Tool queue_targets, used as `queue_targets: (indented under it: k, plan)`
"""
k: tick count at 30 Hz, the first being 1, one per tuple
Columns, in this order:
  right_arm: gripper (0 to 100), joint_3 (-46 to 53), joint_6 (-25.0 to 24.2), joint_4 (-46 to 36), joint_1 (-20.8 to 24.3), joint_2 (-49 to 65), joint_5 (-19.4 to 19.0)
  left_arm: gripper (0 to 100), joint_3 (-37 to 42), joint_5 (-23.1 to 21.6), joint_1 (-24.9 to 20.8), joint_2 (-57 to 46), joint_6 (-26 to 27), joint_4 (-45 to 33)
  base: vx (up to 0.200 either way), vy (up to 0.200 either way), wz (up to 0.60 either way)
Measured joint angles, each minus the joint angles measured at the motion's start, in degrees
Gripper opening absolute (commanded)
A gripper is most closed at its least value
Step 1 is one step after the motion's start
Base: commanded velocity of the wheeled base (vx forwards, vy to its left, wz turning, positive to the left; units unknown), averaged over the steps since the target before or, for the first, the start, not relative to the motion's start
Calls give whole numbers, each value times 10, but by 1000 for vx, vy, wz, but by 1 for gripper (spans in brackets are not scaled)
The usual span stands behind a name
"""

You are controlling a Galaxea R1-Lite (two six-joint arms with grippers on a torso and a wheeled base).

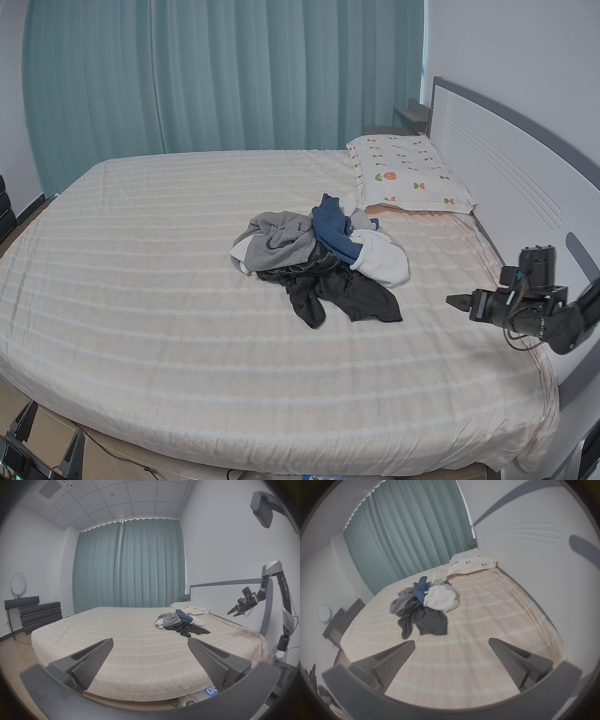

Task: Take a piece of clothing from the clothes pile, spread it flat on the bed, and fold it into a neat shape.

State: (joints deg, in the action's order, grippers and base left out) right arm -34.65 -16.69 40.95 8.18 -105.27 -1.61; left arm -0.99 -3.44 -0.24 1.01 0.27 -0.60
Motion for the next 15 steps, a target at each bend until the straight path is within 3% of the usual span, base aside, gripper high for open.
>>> queue_targets:
  k: [8,15]
  plan:
    - [100,-192,-76,36,31,-218,61,100,0,0,0,0,0,0,0,0,0]
    - [100,-345,-110,2,61,-346,93,100,0,0,0,0,0,0,0,0,0]
